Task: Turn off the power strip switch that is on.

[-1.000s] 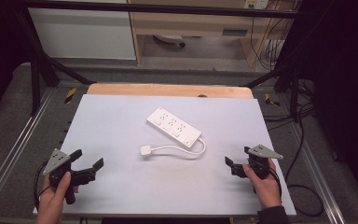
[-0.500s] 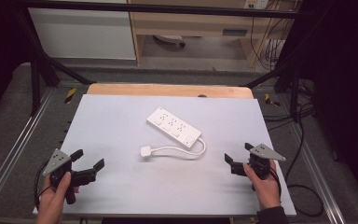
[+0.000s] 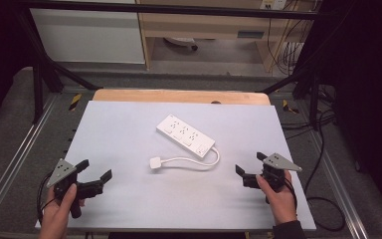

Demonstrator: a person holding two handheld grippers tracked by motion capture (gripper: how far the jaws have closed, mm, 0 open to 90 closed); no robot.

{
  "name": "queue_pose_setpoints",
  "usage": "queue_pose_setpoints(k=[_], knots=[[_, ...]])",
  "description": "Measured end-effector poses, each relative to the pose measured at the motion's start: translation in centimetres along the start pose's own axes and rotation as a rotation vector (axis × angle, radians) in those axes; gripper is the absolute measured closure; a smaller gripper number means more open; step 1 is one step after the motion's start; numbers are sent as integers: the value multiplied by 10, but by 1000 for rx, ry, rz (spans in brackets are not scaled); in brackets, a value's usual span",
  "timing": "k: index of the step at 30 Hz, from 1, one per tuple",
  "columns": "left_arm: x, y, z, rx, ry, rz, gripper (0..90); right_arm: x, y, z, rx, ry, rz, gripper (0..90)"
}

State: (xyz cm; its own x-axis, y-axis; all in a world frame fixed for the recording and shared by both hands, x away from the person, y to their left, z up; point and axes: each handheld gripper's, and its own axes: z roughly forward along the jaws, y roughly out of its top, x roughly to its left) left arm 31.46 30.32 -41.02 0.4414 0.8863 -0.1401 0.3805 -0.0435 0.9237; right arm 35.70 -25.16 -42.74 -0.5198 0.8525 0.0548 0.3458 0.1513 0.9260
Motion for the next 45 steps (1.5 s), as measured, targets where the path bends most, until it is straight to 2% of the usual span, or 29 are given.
queue_pose_setpoints(k=[4,8,13,24,30,37,45], knots=[[-5,0,2,17,-7,36,45,5,3,0,-3,18,-13,38],[-5,0,2,21,-7,43,45,7,13,0,-16,16,-29,38],[-5,-1,1,19,-7,40,45,7,24,3,-18,7,-38,40],[-6,0,2,22,-9,45,45,14,55,15,-11,56,-55,35],[-5,-1,1,24,-7,44,45,14,73,23,-1,58,-64,33],[-6,-1,2,23,-11,41,45,14,91,32,2,61,-57,45],[-6,-1,2,25,-11,41,45,19,110,47,1,85,-48,55]])
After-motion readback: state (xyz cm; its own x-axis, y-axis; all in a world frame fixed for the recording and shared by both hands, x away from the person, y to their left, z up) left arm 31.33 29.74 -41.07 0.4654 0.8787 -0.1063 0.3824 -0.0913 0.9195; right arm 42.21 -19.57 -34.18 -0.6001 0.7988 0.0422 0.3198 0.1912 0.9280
